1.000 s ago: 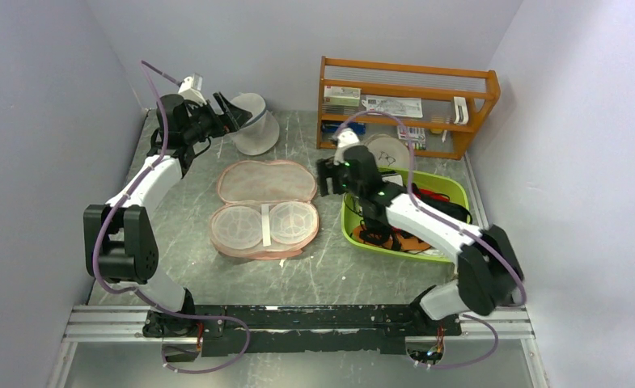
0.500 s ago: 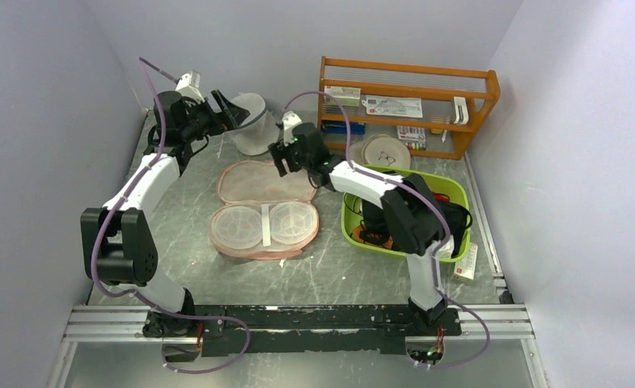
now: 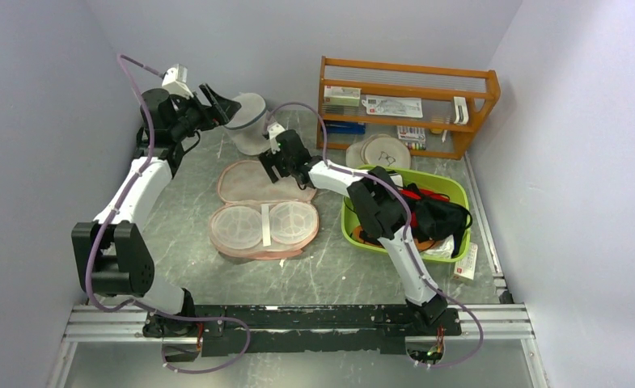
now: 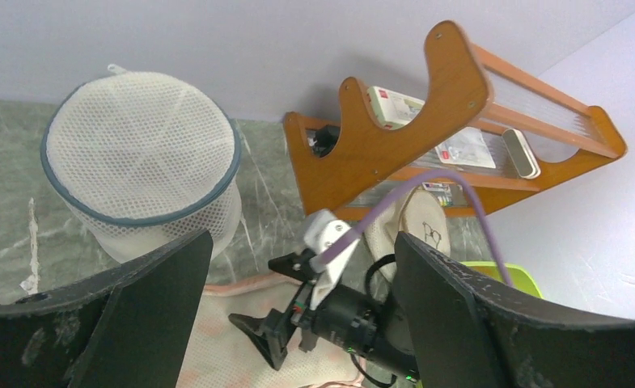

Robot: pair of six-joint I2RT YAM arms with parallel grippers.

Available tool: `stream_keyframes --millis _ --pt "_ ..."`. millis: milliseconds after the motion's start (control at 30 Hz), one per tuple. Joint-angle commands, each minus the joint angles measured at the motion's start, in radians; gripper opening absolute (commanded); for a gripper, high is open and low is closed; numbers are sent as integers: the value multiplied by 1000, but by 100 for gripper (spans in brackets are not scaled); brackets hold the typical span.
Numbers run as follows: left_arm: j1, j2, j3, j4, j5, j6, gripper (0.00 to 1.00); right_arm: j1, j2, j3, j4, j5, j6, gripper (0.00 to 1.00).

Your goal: Unzip the laundry bag and remove the bra

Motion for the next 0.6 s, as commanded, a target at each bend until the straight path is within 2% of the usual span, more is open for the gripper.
stream_keyframes --millis 0,133,267,467,567 --pt "-3 -69 -18 59 -13 15 95 -5 43 60 -38 4 -55 80" --pt "0 -34 8 29 13 0 95 -19 78 78 -46 -58 -68 80" --pt "9 -57 -25 99 44 -49 94 -28 120 92 -75 -149 -61 73" --pt "29 -63 -26 104 55 -69 94 -30 103 78 -80 -234 -30 47" --pt "33 -43 -19 102 69 -83 94 -28 77 93 -99 -231 -35 28"
